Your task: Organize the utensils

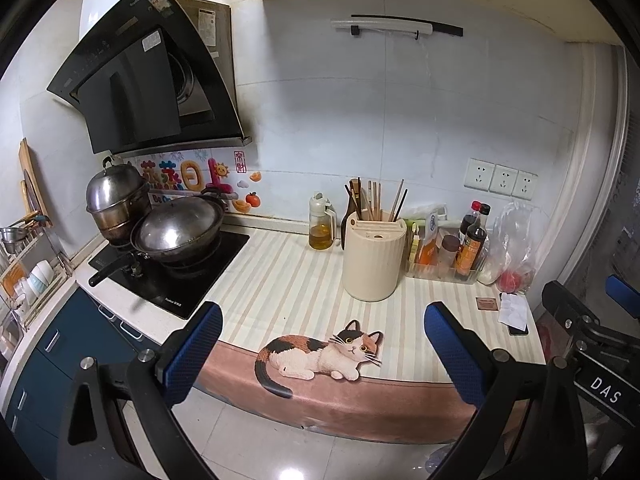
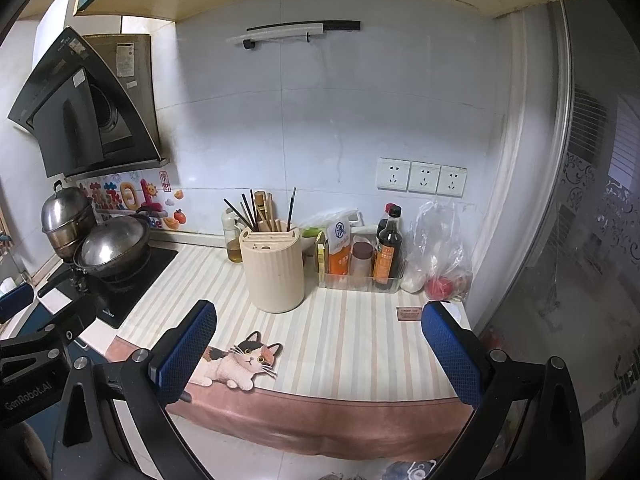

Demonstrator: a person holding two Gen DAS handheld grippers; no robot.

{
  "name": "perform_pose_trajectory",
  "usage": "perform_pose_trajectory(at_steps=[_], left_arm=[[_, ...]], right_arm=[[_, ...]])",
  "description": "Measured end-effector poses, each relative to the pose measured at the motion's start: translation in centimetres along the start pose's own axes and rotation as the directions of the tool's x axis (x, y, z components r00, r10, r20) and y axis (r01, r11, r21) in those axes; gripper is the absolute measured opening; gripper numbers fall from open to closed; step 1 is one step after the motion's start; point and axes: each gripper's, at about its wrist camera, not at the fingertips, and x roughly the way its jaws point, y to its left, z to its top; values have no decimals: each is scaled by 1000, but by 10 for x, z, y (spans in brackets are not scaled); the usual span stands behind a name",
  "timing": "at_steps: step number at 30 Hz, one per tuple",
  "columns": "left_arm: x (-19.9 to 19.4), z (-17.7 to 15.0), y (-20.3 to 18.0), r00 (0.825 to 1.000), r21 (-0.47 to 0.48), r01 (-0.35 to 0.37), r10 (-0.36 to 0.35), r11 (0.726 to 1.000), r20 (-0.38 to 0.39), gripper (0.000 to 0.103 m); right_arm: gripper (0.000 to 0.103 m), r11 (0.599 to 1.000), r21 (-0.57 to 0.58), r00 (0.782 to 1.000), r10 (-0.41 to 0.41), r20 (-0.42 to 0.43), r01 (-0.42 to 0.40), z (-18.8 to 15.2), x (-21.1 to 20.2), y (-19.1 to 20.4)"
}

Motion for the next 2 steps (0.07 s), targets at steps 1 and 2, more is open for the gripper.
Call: perform_pose_trajectory(at_steps=[1,2], left_arm=[[0,0,0,1000,-2,-1,1,1000,-1,103],[1,1,0,1000,-2,-1,1,1000,-1,103]], right_arm=[[103,1000,-1,1000,0,-1,0,0,0,0],[103,1000,-1,1000,0,-1,0,-1,-1,0]])
